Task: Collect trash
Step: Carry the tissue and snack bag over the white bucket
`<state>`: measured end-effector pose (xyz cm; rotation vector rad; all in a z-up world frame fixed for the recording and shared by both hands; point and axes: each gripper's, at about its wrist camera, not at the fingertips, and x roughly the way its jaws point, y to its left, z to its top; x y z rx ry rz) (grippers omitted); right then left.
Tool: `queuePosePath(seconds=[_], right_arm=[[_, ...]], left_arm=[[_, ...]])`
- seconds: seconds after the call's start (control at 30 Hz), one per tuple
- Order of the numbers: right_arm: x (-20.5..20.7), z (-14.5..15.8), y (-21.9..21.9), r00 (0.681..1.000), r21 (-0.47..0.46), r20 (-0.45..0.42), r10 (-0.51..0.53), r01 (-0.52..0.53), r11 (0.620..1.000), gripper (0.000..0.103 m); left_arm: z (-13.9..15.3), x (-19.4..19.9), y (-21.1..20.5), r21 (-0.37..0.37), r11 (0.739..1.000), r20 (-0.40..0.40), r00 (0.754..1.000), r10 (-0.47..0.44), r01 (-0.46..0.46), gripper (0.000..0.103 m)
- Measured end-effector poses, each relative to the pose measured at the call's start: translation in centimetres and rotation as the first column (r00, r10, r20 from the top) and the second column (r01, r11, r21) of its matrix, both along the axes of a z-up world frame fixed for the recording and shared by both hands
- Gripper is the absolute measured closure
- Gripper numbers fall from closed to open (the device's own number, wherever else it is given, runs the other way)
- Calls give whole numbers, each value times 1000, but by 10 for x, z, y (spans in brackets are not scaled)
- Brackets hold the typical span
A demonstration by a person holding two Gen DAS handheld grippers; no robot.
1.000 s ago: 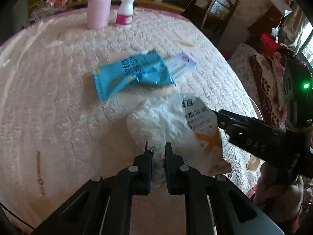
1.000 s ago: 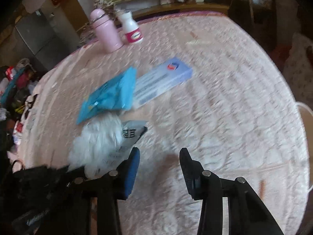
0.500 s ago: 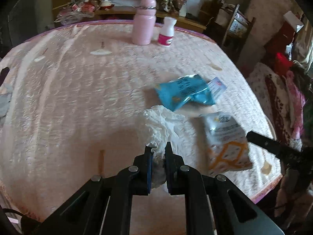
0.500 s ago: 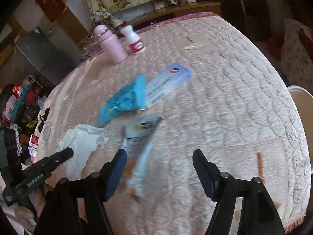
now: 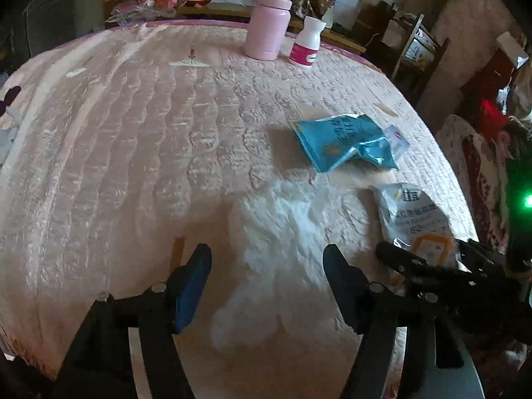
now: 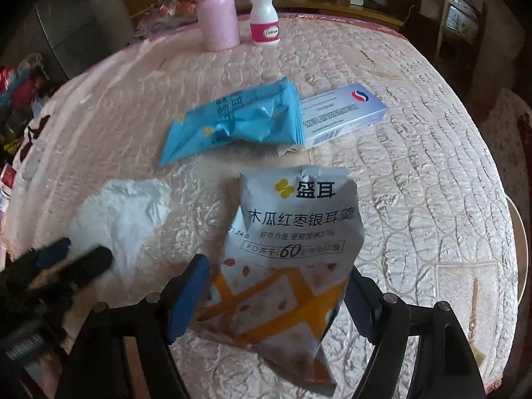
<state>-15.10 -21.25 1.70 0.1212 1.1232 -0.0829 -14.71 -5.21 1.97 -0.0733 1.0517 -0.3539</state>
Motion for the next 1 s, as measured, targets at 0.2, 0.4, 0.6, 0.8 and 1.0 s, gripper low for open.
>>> queuePosePath(seconds=[0.2,0.4,0.6,0.8,1.0], right_arm=[[-7,1,-14,999,8,39,4,-4,1000,43],[-27,15,-41,997,95,78,7,-14,995,45],[-52,43,-73,989,96,148,-32,18,995,45],[-70,61,-112,978,80,182,-104,91,993,45],[-93,68,-164,960,67,197,-201,191,979,45]], left_arm=[[-7,5,-13,59,998,20,1000,-10,9,72],[5,0,-25,-10,998,-1,998,-59,59,86],[31,-5,-55,-86,989,10,993,-118,119,86],[54,-10,-112,-99,974,50,979,-198,203,86],[69,-14,-176,-95,950,83,953,-291,298,86]])
